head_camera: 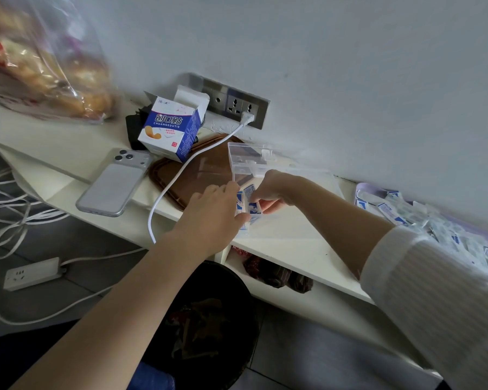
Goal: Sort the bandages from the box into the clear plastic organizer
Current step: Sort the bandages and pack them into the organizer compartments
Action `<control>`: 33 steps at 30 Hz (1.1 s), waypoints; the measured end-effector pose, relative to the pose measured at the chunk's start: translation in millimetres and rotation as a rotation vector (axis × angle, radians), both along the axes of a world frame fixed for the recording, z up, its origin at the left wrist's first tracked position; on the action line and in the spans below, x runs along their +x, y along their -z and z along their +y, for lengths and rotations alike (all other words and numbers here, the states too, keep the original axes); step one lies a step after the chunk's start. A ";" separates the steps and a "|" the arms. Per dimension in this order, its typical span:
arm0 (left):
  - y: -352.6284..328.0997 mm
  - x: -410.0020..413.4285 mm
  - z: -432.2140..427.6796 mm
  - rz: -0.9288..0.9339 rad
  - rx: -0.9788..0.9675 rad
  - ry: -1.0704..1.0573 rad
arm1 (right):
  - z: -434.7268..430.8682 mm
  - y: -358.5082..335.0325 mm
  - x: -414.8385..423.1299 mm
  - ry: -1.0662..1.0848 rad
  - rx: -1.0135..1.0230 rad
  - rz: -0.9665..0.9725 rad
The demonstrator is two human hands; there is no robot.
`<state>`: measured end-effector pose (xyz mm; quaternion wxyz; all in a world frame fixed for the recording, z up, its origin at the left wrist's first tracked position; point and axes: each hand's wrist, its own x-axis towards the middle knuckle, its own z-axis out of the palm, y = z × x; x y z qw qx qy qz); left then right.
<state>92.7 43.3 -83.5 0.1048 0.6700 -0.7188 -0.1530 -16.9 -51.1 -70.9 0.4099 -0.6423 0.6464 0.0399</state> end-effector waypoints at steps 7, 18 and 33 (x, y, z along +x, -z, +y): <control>0.5 0.5 0.4 -0.002 0.015 0.000 | 0.7 21.5 3.1 -0.294 -0.174 0.320; -3.3 -0.8 -0.3 0.022 0.041 -0.001 | -3.7 18.7 -9.4 -0.425 -0.171 0.402; -2.1 -0.4 1.9 0.030 0.021 -0.001 | 9.5 20.3 16.1 -0.215 -0.205 0.221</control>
